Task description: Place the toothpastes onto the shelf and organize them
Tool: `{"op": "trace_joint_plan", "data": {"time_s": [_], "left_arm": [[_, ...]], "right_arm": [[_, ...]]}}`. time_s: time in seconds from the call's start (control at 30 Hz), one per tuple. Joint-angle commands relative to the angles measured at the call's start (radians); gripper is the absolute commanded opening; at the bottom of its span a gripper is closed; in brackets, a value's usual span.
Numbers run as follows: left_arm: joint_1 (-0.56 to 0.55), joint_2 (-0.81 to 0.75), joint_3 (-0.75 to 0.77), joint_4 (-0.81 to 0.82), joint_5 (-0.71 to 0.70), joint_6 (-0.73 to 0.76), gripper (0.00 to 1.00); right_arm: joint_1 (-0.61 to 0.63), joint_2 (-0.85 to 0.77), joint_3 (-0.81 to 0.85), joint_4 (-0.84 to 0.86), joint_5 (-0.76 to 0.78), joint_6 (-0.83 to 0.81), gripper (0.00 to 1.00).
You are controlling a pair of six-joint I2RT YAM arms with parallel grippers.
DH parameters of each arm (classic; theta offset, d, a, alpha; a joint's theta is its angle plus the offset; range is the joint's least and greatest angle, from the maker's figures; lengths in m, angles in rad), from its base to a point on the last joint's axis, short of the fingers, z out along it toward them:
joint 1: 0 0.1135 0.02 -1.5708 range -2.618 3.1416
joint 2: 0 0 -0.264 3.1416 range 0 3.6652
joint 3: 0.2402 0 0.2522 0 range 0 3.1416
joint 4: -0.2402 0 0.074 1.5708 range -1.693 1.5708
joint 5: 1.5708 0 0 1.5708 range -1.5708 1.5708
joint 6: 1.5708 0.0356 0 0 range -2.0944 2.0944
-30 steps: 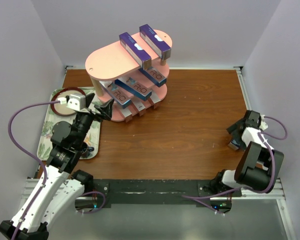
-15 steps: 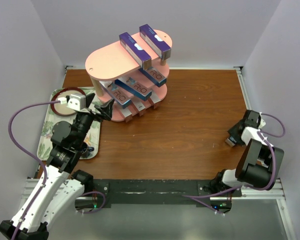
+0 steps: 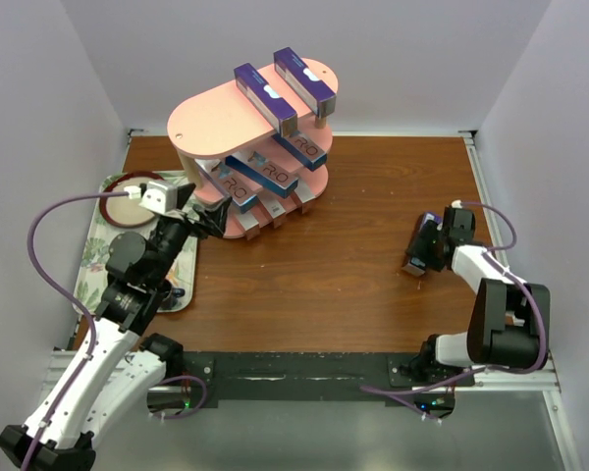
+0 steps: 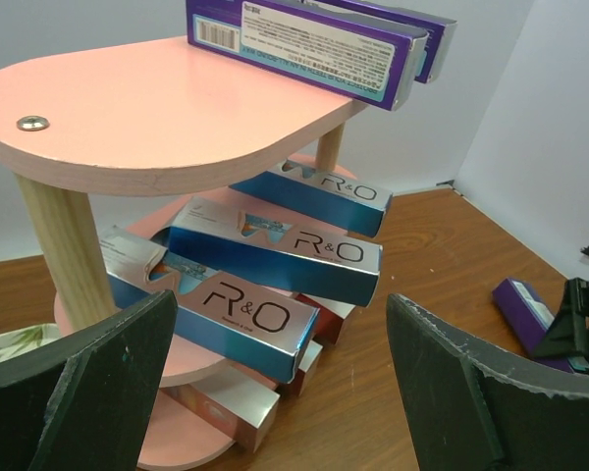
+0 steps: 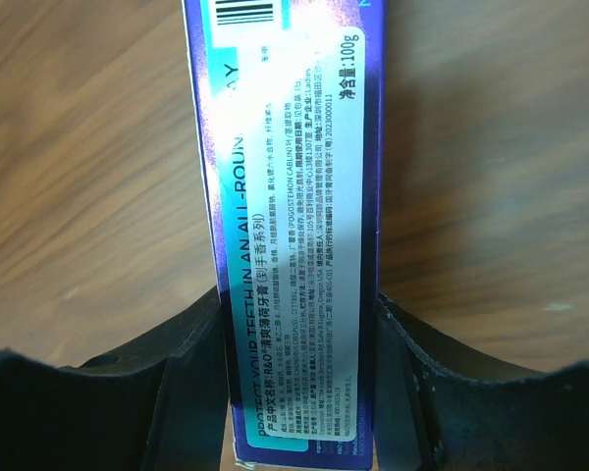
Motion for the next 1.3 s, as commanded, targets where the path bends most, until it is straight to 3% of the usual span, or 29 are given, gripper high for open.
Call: {"op": "trace_joint_plan", "data": {"time_s": [0.0, 0.2, 0.4, 0.63, 0.83, 1.27], "left_arm": [[0.004, 0.020, 0.000, 0.056, 0.069, -0.005, 0.93], [0.004, 0.032, 0.002, 0.068, 0.204, -0.031, 0.93], [0.004, 0.032, -0.012, 0.092, 0.323, -0.203, 0.93], [-0.045, 0.109, 0.013, 0.068, 0.377, -0.437, 0.93], [-0.305, 0.170, 0.062, -0.001, 0.083, -0.476, 0.94], [-0.533, 0.318, 0.082, -0.058, -0.310, -0.680, 0.99]], "right_arm": [[0.042, -0.072, 0.040, 0.037, -0.189, -0.016, 0.34], [0.101, -0.189, 0.023, 0.089, -0.409, 0.007, 0.33], [0.176, -0.287, 0.028, 0.121, -0.640, 0.016, 0.33], [0.352, -0.410, 0.081, 0.082, -0.637, -0.011, 0.34], [0.541, -0.454, 0.141, -0.003, -0.461, -0.059, 0.34], [0.913, -0.419, 0.229, -0.096, -0.071, -0.119, 0.33]]}}
